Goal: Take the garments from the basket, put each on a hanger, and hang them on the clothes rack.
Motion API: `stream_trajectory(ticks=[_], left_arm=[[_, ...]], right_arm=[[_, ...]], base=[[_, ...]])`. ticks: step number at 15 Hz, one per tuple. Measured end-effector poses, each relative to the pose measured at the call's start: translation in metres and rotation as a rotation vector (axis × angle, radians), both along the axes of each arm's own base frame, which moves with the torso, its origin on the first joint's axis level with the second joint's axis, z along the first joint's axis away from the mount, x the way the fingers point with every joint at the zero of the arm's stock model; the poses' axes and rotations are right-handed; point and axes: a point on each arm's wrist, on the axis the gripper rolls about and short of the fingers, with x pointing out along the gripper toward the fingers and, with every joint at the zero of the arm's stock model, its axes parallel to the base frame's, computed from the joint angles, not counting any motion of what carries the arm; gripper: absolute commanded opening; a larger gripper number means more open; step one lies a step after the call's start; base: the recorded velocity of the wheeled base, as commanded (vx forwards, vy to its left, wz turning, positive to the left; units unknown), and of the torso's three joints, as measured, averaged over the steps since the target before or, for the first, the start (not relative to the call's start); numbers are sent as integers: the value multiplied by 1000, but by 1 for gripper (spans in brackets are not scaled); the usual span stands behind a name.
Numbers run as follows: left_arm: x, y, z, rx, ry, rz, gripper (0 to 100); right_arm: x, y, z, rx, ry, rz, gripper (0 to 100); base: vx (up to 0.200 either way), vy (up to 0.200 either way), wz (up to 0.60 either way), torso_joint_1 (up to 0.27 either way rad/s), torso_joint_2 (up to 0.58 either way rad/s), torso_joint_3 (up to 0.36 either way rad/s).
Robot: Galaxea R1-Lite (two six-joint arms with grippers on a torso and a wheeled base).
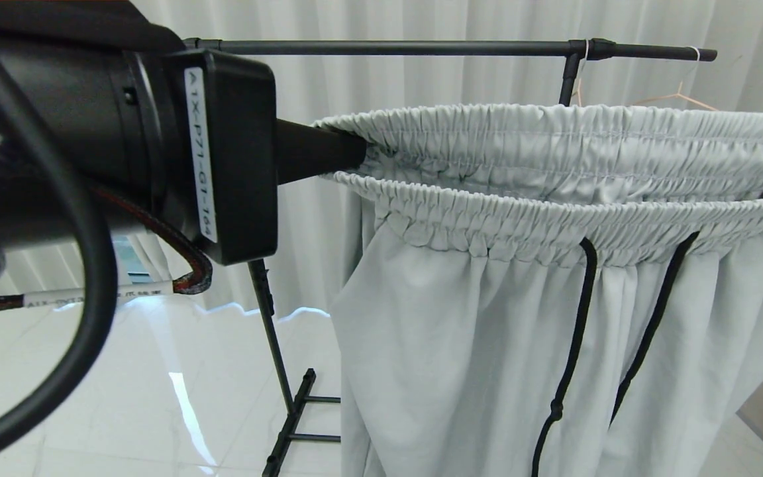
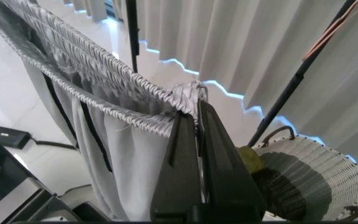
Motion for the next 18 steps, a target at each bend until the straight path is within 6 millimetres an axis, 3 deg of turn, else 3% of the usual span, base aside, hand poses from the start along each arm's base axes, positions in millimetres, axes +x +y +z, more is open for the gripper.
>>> stream_trajectory(ticks=[6, 9, 13, 16, 18], left_arm=[[9, 7, 0, 15, -17, 114, 0], [15, 15, -1, 51, -40, 203, 0], [25, 46, -21, 208, -67, 348, 0], [26, 80, -35, 263, -49, 485, 0], [24, 92, -38, 263, -44, 537, 0]], right_arm=[[-6, -6, -11, -17, 17, -7, 100], [-6, -14, -23, -95, 63, -130, 100], [2, -28, -40, -351, 100, -349, 100], [11, -35, -50, -475, 100, -451, 100], [15, -39, -54, -510, 91, -492, 100]], base=[[0, 0, 0, 0, 0, 0], [0, 0, 0, 0, 0, 0], [0, 0, 0, 0, 0, 0], [0, 0, 0, 0, 0, 0], [0, 0, 0, 0, 0, 0]])
